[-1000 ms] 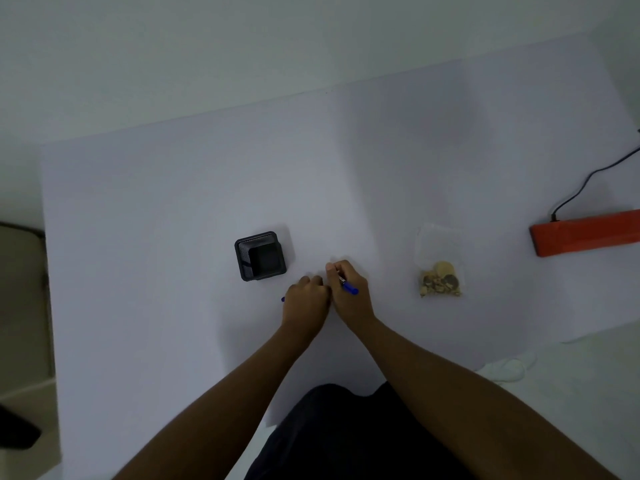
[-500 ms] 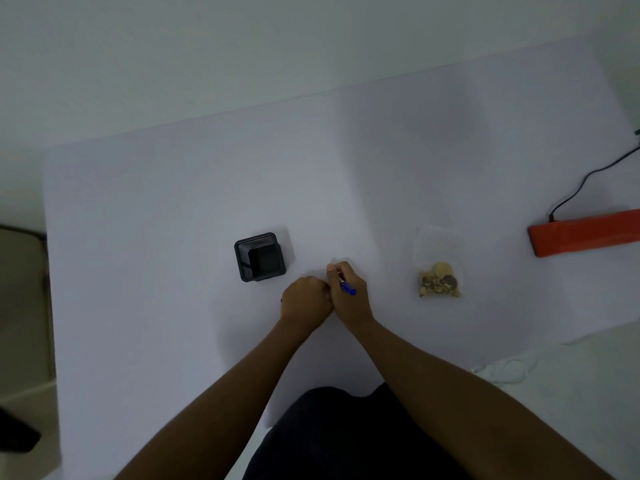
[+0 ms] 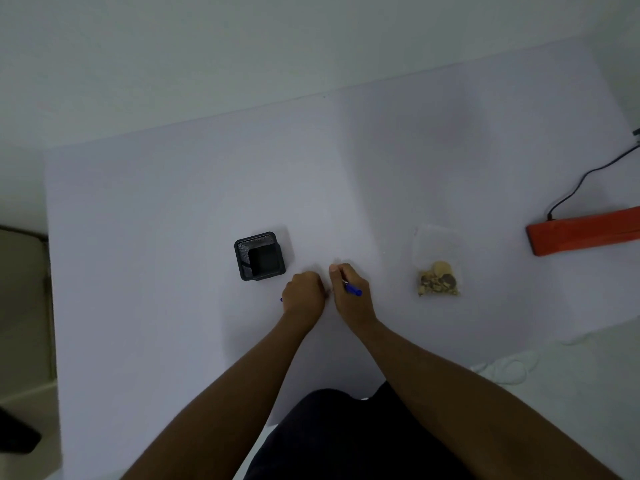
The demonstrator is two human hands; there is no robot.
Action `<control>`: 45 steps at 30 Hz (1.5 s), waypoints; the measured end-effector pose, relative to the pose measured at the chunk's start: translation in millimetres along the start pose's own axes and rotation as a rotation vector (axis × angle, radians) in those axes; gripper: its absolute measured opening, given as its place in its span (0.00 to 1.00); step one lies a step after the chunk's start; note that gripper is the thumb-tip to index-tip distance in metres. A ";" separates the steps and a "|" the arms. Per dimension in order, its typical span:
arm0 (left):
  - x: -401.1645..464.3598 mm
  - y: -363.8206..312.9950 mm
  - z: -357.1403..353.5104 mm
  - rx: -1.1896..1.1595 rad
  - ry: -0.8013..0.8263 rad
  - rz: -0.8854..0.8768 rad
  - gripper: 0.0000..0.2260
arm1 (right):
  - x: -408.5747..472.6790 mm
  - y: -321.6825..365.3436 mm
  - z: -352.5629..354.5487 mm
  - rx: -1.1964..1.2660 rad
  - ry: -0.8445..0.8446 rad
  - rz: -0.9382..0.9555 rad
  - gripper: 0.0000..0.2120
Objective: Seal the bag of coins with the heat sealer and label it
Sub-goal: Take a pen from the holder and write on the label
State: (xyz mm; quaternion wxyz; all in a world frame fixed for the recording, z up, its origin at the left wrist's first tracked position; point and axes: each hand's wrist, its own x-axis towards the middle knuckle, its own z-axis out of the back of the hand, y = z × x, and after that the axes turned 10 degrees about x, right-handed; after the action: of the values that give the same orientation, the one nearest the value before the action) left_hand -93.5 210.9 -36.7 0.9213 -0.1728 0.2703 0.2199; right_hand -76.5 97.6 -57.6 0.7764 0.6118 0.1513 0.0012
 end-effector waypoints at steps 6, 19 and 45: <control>11.5 -1.8 6.8 -0.013 0.091 0.030 0.08 | 2.9 -9.4 2.2 -0.073 0.095 0.087 0.17; 18.1 -4.0 5.2 0.001 0.162 0.044 0.12 | 10.8 -19.3 9.0 -0.305 0.183 0.008 0.19; 18.2 -2.5 4.7 0.027 0.161 0.020 0.13 | 5.1 -13.2 7.1 -0.295 0.110 0.063 0.16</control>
State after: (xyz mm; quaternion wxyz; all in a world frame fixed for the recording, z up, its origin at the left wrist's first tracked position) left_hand -76.5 216.5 -42.9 0.8966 -0.1748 0.3480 0.2109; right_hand -72.4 88.5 -69.8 0.8478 0.4947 0.1727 0.0811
